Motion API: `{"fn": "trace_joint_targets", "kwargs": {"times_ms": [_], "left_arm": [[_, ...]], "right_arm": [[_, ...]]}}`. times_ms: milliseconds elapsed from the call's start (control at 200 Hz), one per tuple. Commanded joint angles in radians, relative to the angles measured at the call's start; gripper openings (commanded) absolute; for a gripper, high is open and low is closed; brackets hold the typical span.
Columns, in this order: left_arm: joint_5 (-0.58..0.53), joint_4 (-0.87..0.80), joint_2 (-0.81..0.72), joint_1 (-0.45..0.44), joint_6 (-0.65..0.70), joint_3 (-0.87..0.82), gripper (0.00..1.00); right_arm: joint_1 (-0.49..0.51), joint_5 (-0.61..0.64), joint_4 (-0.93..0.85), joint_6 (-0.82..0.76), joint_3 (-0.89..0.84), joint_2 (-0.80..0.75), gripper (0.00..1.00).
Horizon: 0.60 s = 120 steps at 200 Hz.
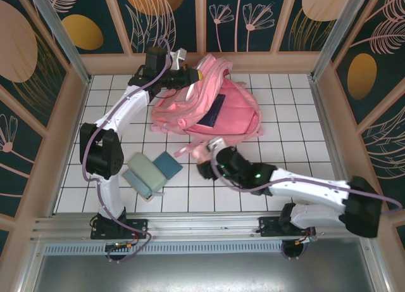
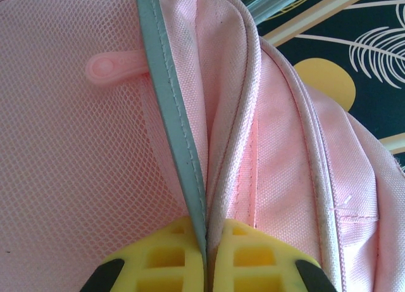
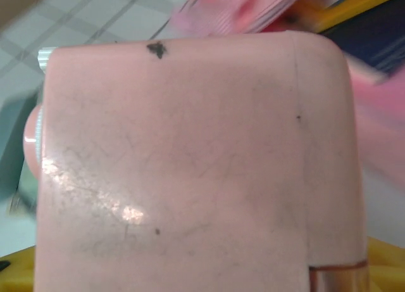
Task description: Pack the student bag
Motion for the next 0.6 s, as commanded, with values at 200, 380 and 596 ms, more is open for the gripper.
{"fn": "trace_joint_targets", "kwargs": {"times_ms": [200, 380, 596], "left_arm": [[0.105, 0.068, -0.109, 0.019, 0.020, 0.030, 0.00], [0.140, 0.083, -0.143, 0.019, 0.005, 0.003, 0.00], [0.158, 0.099, -0.188, 0.019, -0.002, -0.037, 0.00]], "right_arm": [[-0.308, 0.170, -0.100, 0.065, -0.005, -0.221, 0.47], [-0.432, 0.101, -0.105, 0.045, 0.064, -0.090, 0.47], [-0.479, 0.008, -0.011, 0.006, 0.222, 0.190, 0.47]]}}
